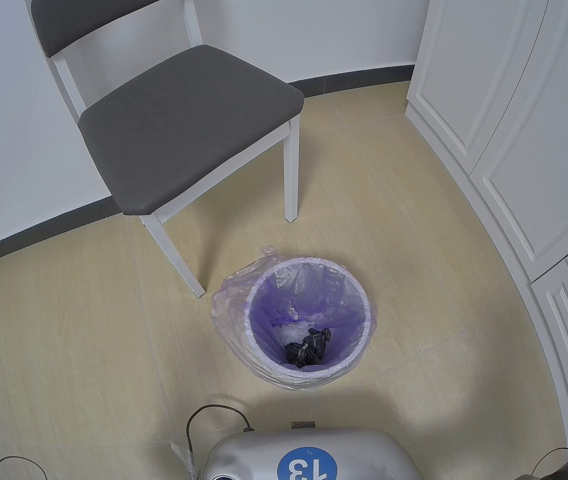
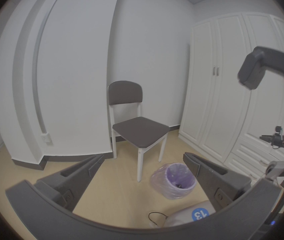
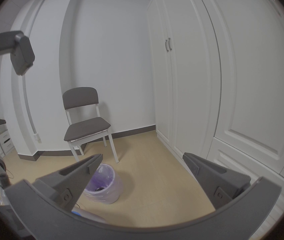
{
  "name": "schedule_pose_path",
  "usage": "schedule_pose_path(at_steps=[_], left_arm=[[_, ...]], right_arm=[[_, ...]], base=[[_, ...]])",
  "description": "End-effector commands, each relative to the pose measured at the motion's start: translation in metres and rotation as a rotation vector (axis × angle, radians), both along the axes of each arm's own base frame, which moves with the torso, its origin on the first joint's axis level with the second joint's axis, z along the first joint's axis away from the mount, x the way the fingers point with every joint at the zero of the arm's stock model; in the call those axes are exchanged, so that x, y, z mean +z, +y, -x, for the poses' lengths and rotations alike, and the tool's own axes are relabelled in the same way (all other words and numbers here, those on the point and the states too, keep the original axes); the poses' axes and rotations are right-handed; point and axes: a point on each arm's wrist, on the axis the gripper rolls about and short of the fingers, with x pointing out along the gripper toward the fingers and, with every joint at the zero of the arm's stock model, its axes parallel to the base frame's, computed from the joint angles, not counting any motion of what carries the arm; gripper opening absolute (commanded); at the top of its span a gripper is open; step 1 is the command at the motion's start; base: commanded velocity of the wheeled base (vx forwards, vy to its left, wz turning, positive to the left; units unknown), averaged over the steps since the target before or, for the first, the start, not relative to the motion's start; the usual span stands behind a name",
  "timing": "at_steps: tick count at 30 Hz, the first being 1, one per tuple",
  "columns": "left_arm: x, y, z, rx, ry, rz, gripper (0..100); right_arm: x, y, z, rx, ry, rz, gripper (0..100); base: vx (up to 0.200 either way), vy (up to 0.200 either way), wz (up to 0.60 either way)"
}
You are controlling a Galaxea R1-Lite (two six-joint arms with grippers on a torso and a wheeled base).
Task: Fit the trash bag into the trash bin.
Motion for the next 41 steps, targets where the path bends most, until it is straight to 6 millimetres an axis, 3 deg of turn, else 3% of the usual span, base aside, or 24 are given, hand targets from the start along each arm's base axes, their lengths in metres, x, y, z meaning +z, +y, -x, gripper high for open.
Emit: schedule_pose_path(at_steps=[1,6,11,41], left_arm=[[-0.05,0.002,-0.04,0.084,0.077,0.022,100],[-0.089,0.002,-0.06,0.106,0.121,0.017,100],[-0.095,0.001,-0.061,0.076,0.139,-0.026,100],[-0.095,0.001,-0.061,0.054,0.144,-0.043,100]], right_arm=[[-0.04,0.0,-0.016,0.002,0.097,-0.009,100],[-0.045,0.001,-0.016,0.022,0.139,-0.007,100],[-0.045,0.002,-0.016,0.079,0.137,0.015,100],[-0.046,0.001,-0.016,0.045,0.152,0.015,100]], base=[[0.0,0.0,0.0],[0.0,0.0,0.0],[0.0,0.0,0.0],[0.0,0.0,0.0]])
